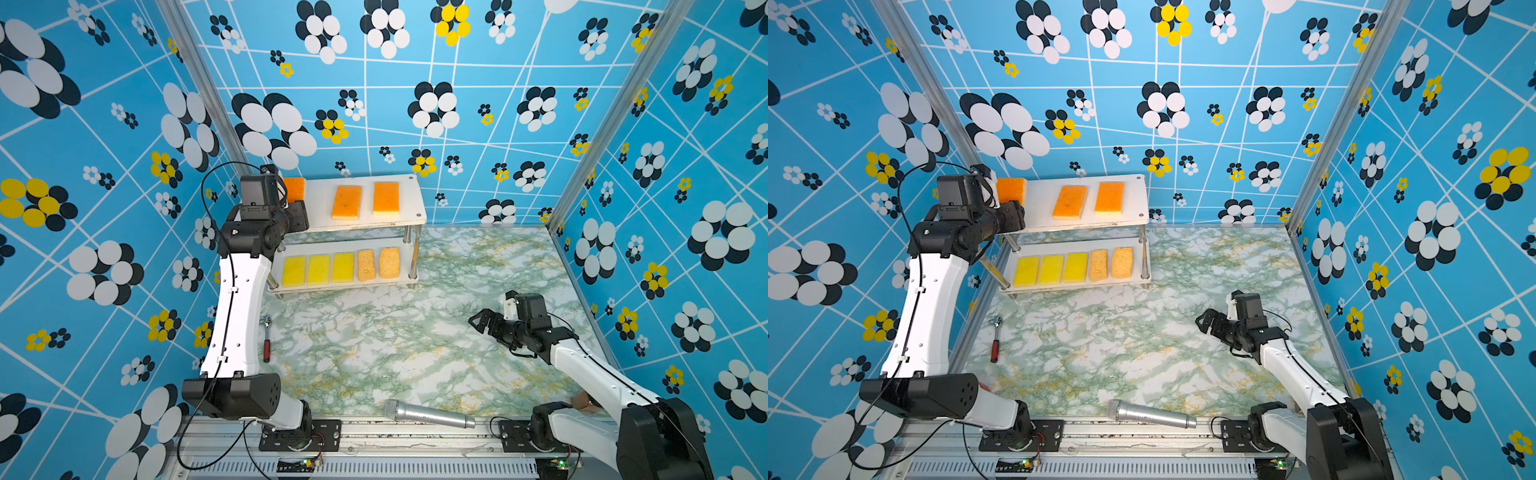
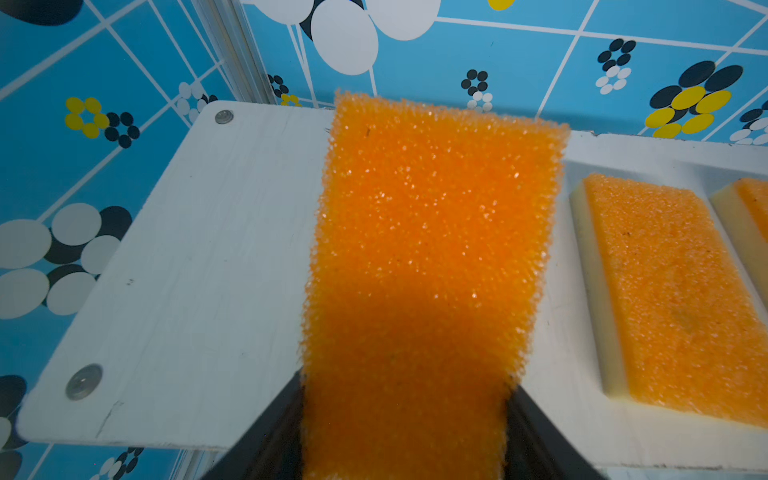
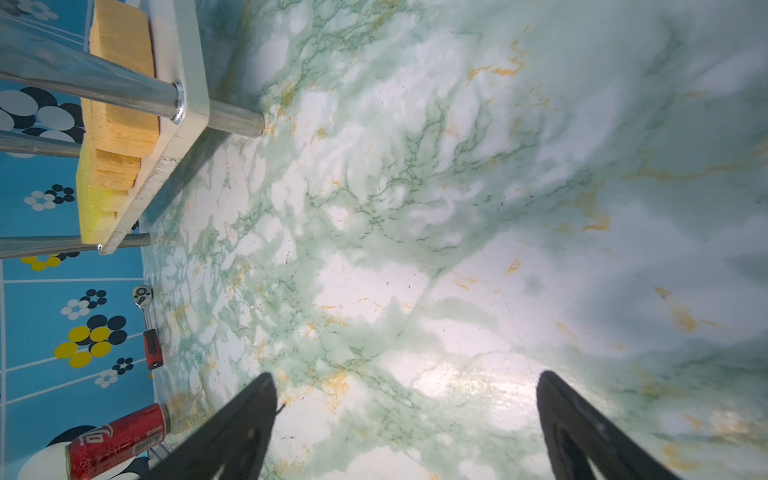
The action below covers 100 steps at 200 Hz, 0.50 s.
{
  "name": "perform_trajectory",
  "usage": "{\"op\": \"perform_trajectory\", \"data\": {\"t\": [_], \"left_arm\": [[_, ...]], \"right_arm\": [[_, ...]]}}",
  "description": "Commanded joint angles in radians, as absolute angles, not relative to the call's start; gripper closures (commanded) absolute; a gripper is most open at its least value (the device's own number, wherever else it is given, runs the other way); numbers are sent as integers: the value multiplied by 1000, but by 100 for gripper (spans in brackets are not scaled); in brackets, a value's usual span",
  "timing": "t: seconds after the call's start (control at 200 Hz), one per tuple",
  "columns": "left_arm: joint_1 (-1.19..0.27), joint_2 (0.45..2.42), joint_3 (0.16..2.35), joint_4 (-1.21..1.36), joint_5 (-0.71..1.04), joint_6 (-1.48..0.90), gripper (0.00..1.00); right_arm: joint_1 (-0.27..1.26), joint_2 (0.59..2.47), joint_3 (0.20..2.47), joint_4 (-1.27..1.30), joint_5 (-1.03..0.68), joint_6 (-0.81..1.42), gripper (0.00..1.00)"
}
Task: Place and organize the cleaning sponges onto the shelf
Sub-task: 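Lower the orange sponge onto the upper shelf beside the others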
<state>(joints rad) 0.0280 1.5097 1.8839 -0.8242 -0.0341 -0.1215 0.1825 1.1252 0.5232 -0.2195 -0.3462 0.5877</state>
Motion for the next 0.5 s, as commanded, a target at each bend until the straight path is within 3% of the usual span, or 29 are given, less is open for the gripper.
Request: {"op": "perform_trajectory", "data": {"t": [0.0, 0.495], "left_arm": [[47, 1512, 1925, -787, 25, -135, 34], [60, 1551, 1948, -795, 26, -147, 33]], "right_arm": [[178, 1111, 509, -206, -347, 600, 1], [178, 1088, 495, -201, -351, 612, 1]]}}
